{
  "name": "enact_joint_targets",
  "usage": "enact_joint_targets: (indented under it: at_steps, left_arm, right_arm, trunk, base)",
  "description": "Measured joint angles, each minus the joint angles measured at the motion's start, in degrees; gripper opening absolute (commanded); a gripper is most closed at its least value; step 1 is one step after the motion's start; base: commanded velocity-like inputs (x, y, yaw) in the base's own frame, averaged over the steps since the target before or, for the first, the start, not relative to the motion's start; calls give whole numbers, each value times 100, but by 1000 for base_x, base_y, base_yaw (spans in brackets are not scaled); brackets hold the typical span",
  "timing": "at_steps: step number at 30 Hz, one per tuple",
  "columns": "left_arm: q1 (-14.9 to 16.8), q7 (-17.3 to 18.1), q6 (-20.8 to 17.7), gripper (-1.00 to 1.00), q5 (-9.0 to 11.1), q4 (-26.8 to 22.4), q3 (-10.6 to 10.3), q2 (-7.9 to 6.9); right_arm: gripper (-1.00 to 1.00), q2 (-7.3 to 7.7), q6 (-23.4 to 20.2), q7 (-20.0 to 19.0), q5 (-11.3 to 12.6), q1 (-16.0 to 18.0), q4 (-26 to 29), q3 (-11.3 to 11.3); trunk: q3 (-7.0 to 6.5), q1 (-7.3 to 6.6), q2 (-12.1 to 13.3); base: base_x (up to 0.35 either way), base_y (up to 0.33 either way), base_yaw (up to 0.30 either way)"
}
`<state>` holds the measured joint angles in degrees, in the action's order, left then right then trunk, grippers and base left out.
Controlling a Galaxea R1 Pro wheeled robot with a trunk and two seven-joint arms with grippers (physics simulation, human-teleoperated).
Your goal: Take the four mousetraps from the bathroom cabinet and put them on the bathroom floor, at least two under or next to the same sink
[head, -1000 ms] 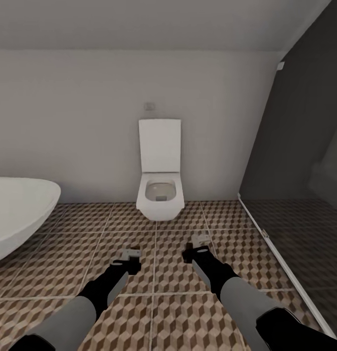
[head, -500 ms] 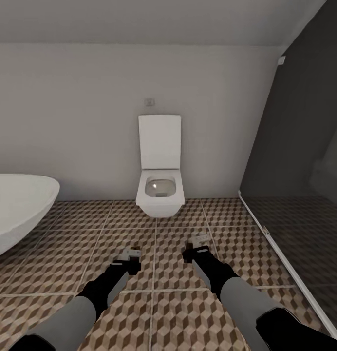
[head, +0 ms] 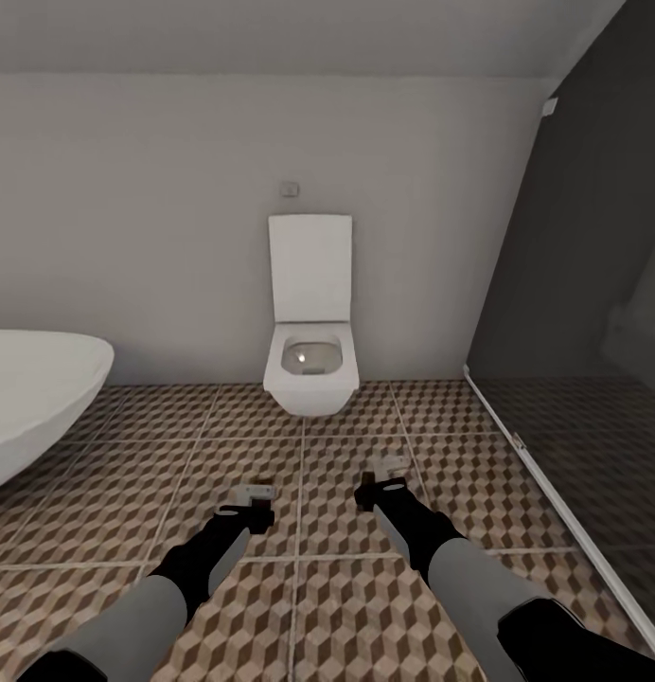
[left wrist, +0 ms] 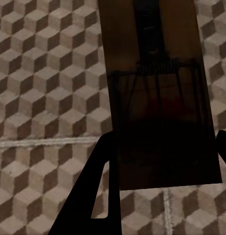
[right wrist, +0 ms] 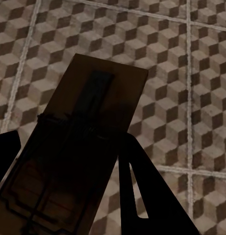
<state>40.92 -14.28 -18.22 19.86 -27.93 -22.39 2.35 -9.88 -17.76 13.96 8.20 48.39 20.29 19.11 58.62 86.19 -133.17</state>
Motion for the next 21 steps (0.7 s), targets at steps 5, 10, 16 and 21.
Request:
enact_joint_targets:
  at_steps: [5, 10, 16, 21]
  left_arm:
    - [0, 0, -1, -100, 1, 0, 0, 2]
    - [0, 0, -1, -100, -2, 0, 0, 0]
    - [0, 0, -1, -100, -2, 0, 0, 0]
    - [0, 0, -2, -100, 2, 0, 0, 0]
  right_arm:
    - [-100, 0, -1, 0, 0, 0, 1, -1]
    - [-100, 0, -2, 0, 0, 0, 1, 0]
    - [-100, 0, -2, 0, 0, 0, 1, 0]
    - [-100, 0, -3, 0, 0, 0, -1, 0]
  trunk:
    - [90, 110, -201]
    - [180, 220, -401]
    - [287, 352, -642]
    - [377, 461, -842]
  base:
    - [0, 0, 0]
    - [0, 0, 0]
    - [0, 0, 0]
    - [0, 0, 0]
